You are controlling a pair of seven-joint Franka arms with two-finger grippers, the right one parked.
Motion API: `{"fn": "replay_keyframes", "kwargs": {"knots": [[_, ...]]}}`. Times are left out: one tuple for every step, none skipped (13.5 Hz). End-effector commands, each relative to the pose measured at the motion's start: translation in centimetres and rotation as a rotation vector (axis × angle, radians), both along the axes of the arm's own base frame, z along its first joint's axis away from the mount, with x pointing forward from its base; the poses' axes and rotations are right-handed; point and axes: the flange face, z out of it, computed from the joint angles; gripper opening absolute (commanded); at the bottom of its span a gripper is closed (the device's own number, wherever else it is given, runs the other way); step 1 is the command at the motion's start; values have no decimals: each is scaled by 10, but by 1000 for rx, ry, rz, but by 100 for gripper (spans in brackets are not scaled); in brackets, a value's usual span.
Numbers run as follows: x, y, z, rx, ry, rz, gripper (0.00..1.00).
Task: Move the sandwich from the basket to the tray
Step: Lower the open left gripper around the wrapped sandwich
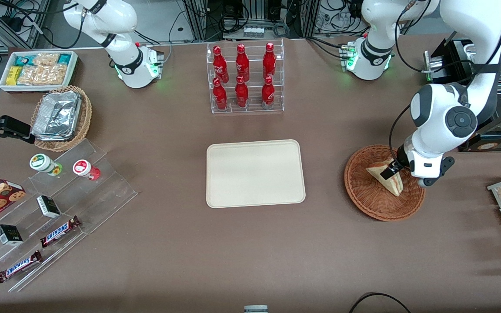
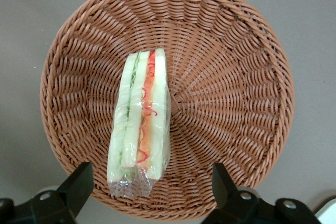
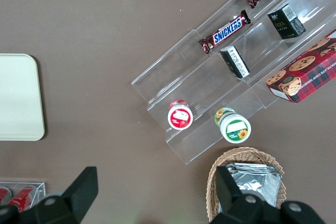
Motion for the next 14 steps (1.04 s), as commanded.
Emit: {"fn": "replay_keyframes", "kwargs": {"knots": [[-7,-1,-8,9,-9,17,100],[-10,0,-12,8,-13,18,100],[-13,0,-17,7,-16,18,100],[-15,2,-20,8,-12,21,100],[-16,2,-22,7,-7,21,100],[-16,2,-26,7,1,22,100],[-16,3,-29,6,4,24,100],[-15,3,-33,5,5,23,100],[-15,4,-38,4,8,25,100],[-15,4,-41,3,8,24,100],[-15,5,-47,2,11,24,100],[-15,5,-49,0,10,24,100],[-14,6,-53,-1,5,26,100],[-15,6,-56,-4,0,26,100]]}}
